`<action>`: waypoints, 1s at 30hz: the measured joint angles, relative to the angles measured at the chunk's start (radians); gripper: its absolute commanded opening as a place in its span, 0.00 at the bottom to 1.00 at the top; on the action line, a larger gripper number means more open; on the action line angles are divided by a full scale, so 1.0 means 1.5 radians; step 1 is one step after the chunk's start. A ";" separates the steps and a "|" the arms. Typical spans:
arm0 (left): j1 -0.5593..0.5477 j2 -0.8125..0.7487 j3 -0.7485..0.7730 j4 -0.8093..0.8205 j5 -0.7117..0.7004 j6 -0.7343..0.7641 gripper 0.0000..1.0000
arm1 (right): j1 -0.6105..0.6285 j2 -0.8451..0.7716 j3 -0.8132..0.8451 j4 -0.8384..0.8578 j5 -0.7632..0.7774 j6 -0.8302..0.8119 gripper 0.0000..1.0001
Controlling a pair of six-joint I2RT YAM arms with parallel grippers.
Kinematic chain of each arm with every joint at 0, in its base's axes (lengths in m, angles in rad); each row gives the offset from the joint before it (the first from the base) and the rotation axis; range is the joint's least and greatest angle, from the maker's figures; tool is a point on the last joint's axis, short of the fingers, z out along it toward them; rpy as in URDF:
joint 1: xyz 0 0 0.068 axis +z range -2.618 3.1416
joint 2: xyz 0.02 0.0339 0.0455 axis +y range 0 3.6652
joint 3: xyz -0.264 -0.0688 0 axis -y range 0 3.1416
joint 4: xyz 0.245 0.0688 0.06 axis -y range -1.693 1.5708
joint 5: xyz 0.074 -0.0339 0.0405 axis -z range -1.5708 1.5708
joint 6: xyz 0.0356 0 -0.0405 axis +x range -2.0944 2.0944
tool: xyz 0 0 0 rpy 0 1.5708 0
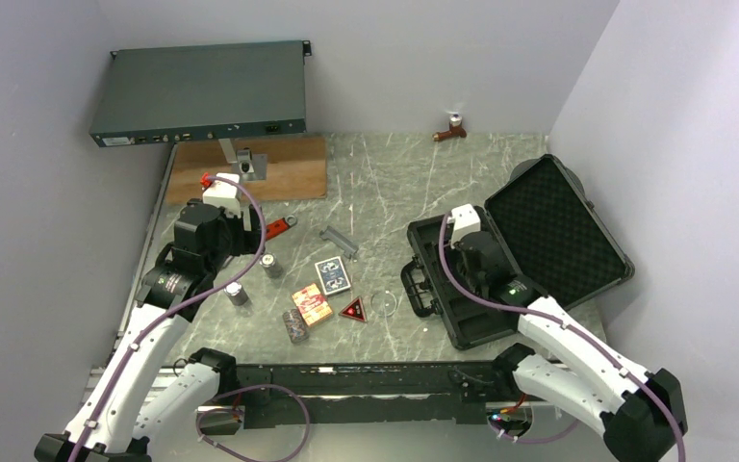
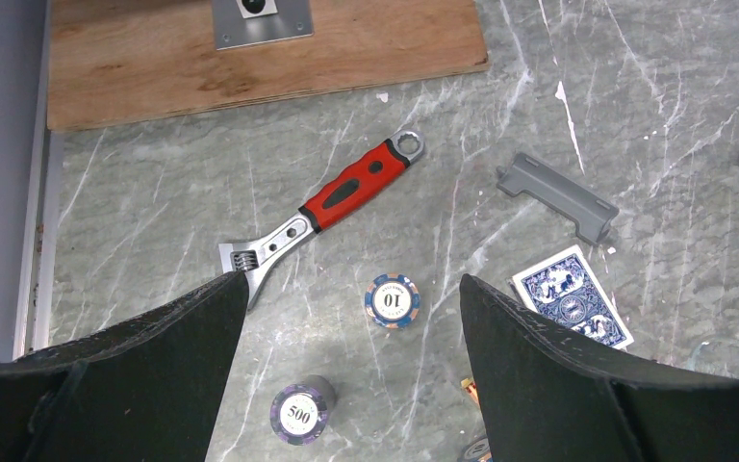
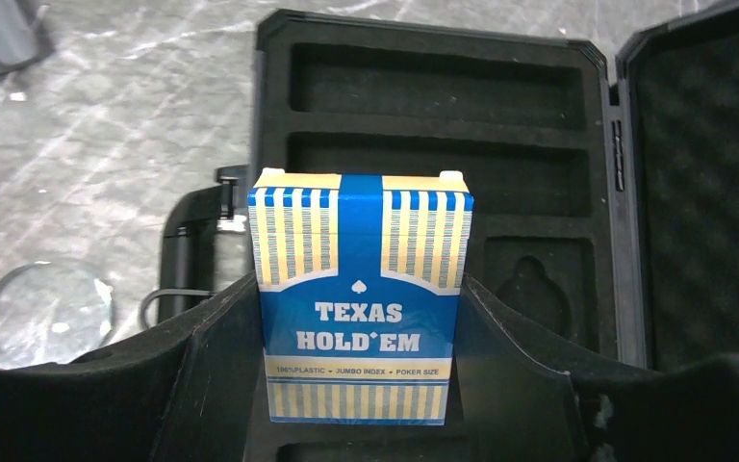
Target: Pack up texas hold em set
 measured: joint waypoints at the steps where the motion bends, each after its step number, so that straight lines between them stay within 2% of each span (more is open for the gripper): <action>1: 0.000 0.000 0.000 0.000 0.000 0.000 0.87 | -0.027 0.002 -0.005 0.004 -0.021 -0.003 0.00; 5: 0.000 0.000 0.000 0.000 0.000 0.000 0.87 | -0.072 0.007 -0.011 0.014 -0.061 -0.011 0.00; 14: 0.000 0.000 0.000 0.000 0.000 0.000 0.87 | -0.083 0.054 -0.027 0.053 -0.133 -0.012 0.00; 30: 0.000 0.000 0.000 0.000 0.005 -0.002 0.88 | -0.119 0.119 -0.023 0.044 -0.155 -0.013 0.00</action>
